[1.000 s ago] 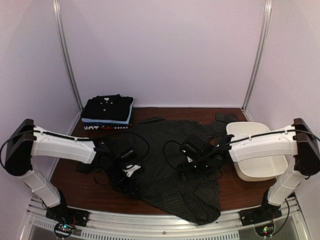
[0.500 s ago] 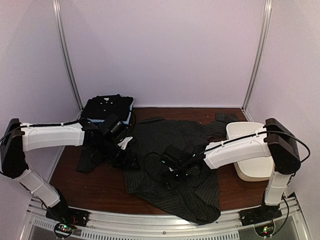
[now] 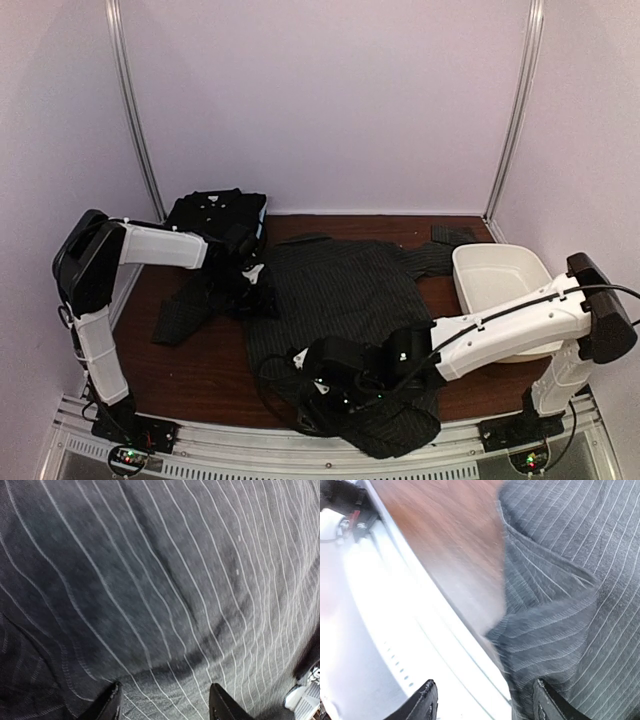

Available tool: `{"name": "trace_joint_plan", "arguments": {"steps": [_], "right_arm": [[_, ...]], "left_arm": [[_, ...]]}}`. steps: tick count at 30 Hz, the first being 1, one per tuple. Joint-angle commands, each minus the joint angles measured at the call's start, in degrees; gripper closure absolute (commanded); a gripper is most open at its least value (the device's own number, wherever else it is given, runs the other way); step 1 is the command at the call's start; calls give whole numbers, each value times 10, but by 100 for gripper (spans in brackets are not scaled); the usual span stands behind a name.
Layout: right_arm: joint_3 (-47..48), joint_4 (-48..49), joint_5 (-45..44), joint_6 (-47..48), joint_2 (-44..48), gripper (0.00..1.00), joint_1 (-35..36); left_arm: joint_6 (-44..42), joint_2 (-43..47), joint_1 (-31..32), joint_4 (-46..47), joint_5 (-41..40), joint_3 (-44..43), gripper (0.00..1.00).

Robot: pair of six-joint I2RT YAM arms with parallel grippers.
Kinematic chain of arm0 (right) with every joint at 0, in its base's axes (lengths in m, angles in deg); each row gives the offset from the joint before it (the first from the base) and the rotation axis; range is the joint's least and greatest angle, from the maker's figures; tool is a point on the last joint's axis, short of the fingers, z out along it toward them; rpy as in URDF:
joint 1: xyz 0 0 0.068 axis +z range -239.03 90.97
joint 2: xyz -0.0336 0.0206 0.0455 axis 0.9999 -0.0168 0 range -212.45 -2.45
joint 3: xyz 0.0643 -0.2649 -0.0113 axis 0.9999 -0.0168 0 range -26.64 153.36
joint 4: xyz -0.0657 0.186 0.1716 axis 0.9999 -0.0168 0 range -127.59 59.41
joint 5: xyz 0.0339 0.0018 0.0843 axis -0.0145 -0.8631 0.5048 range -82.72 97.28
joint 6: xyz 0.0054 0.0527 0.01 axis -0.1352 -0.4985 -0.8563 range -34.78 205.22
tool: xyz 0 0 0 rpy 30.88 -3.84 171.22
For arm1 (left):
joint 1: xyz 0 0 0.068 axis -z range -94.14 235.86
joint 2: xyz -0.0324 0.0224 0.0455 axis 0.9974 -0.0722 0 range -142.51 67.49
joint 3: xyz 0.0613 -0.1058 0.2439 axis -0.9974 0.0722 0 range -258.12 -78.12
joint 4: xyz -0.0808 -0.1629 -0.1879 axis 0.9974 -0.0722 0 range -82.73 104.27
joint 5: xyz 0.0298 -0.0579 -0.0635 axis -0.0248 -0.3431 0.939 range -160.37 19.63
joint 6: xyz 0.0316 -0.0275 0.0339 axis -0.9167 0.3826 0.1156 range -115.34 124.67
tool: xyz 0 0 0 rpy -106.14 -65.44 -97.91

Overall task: Fold and stack the long sleeve shirts
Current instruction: Flatten out the crumpled shirt at the center of the board.

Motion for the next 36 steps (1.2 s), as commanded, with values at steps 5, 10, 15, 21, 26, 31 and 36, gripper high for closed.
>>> {"name": "trace_joint_plan", "arguments": {"steps": [5, 10, 15, 21, 26, 31, 36], "right_arm": [[-4, -34, -134, -25, 57, 35, -60], [36, -17, -128, 18, 0, 34, -80], [93, -68, -151, 8, -59, 34, -83], [41, -41, -135, -15, -69, 34, -125], [-13, -51, -139, -38, -60, 33, -141], [-102, -84, -167, -92, 10, 33, -153], [-193, -164, -201, -191, 142, 33, -154]], "left_arm": [[-56, -77, -44, -21, -43, -67, 41], [-74, -120, -60, -45, -53, -122, 41], [-87, -133, -61, -60, -52, -150, 41], [-89, -139, -61, -61, -52, -153, 41], [-93, -141, -62, -60, -51, -153, 41], [-96, -139, -67, -60, -48, -148, 41], [-100, -131, -73, -60, -45, -141, 41]]}}
